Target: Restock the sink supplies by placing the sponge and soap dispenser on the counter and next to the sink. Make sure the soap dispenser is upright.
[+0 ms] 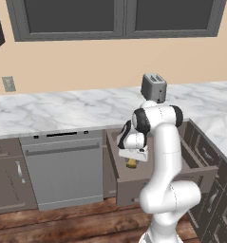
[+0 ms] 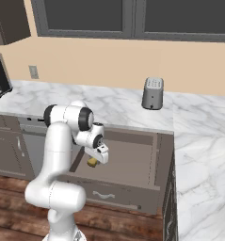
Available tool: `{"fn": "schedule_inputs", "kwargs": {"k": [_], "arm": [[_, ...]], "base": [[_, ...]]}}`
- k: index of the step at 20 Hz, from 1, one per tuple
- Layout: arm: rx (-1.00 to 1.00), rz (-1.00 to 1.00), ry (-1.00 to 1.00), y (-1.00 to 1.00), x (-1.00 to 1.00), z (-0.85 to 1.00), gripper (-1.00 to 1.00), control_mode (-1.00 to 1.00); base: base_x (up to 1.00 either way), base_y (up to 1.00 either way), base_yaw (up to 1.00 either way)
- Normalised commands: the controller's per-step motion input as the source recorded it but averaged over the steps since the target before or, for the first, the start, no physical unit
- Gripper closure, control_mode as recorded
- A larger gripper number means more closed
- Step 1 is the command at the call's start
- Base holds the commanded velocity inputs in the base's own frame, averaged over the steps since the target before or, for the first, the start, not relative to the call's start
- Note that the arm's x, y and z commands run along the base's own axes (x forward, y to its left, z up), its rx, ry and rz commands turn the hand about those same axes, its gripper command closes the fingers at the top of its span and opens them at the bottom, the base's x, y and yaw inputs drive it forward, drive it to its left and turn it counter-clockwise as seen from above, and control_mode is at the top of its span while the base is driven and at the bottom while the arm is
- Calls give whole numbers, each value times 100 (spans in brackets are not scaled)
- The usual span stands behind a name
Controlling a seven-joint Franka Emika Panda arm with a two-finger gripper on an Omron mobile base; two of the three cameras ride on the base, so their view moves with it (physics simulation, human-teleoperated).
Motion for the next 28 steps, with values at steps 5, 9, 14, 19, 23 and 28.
{"fn": "schedule_inputs", "kwargs": {"k": [5,9,14,19,23,28], "arm": [[0,-11,-5,-37,-14,76,100,-100],[0,-20,-2,-4,0,100,100,-100],[0,-18,0,-15,-8,100,100,-100],[0,-18,0,-22,-31,100,100,-100],[0,-16,-9,-4,-84,91,100,-100],[0,-14,-20,0,-100,61,100,-100]], "base": [[0,0,0],[0,0,0],[0,0,0],[0,0,0],[0,0,0],[0,0,0]]}}
